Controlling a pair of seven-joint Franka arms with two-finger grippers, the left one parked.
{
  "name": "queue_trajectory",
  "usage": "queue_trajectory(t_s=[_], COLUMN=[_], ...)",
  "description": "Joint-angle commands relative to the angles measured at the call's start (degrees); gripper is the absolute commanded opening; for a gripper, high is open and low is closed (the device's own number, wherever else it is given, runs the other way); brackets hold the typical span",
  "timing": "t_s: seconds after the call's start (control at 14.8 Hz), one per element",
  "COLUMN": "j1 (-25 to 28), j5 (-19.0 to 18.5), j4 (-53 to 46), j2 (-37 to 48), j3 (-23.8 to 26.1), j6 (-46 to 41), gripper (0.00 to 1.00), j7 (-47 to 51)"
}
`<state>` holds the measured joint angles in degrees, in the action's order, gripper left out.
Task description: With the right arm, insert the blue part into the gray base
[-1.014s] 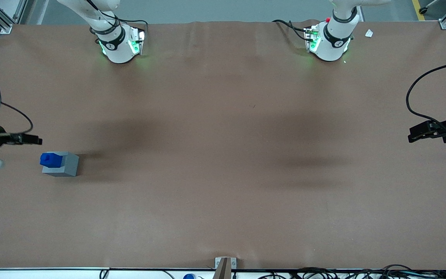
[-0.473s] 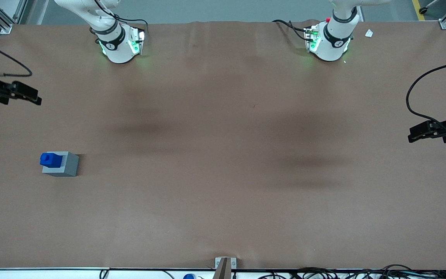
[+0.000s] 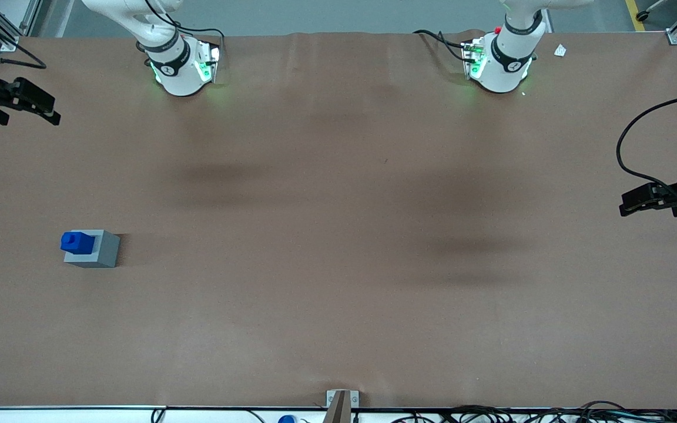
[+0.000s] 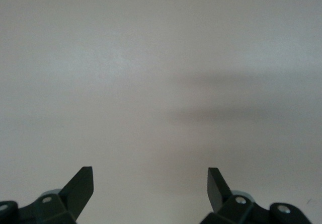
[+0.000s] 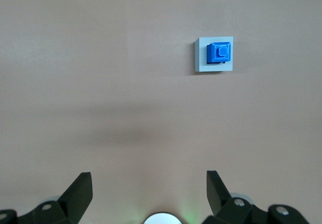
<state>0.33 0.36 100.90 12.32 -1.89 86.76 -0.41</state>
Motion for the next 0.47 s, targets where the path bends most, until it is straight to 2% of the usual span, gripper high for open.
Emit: queue_trajectory(t_s=[0.0,0.41], j1=[0.55,0.37], j5=[0.16,0.16], j4=[5.19,-0.53], j2=[4.20,1.83], j3=[-0.31,-0.57], j6=[2.63,0.79], gripper=[1.00,1.00], j7=[-0.02,-1.96])
